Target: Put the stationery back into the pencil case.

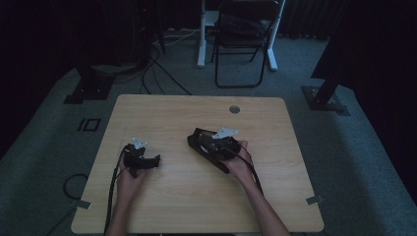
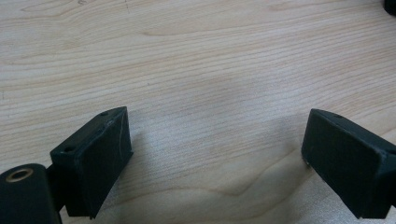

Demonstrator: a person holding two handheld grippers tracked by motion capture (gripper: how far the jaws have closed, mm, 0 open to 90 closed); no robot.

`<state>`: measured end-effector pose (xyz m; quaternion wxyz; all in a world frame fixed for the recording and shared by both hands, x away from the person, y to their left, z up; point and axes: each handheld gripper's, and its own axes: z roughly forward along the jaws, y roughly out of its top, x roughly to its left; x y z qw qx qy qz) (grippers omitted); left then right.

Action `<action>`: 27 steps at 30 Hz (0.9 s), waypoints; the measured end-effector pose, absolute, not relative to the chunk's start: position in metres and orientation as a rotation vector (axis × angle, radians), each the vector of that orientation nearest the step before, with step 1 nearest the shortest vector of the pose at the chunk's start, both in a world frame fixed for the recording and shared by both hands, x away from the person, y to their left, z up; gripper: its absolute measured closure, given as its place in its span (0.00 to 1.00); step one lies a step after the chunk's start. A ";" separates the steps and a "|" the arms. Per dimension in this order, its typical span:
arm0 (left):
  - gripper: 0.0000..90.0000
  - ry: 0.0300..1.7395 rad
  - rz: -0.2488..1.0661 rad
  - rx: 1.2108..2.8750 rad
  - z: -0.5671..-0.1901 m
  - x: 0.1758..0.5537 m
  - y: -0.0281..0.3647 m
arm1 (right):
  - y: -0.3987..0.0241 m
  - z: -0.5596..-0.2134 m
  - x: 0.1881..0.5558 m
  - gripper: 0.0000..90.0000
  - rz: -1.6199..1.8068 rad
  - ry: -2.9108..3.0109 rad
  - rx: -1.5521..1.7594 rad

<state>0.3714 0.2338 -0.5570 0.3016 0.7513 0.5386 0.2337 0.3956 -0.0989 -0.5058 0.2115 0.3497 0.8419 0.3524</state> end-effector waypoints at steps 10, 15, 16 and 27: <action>0.09 1.429 0.620 1.993 -0.557 0.371 0.234 | -0.098 -0.506 0.393 0.41 0.988 2.348 0.932; 0.09 1.428 0.620 1.993 -0.557 0.371 0.234 | -0.100 -0.503 0.388 0.39 1.009 2.329 0.918; 0.09 1.428 0.620 1.993 -0.557 0.371 0.234 | -0.100 -0.502 0.387 0.39 1.020 2.321 0.911; 0.09 1.429 0.620 1.993 -0.557 0.371 0.234 | -0.122 -0.475 0.364 0.49 1.120 2.229 0.845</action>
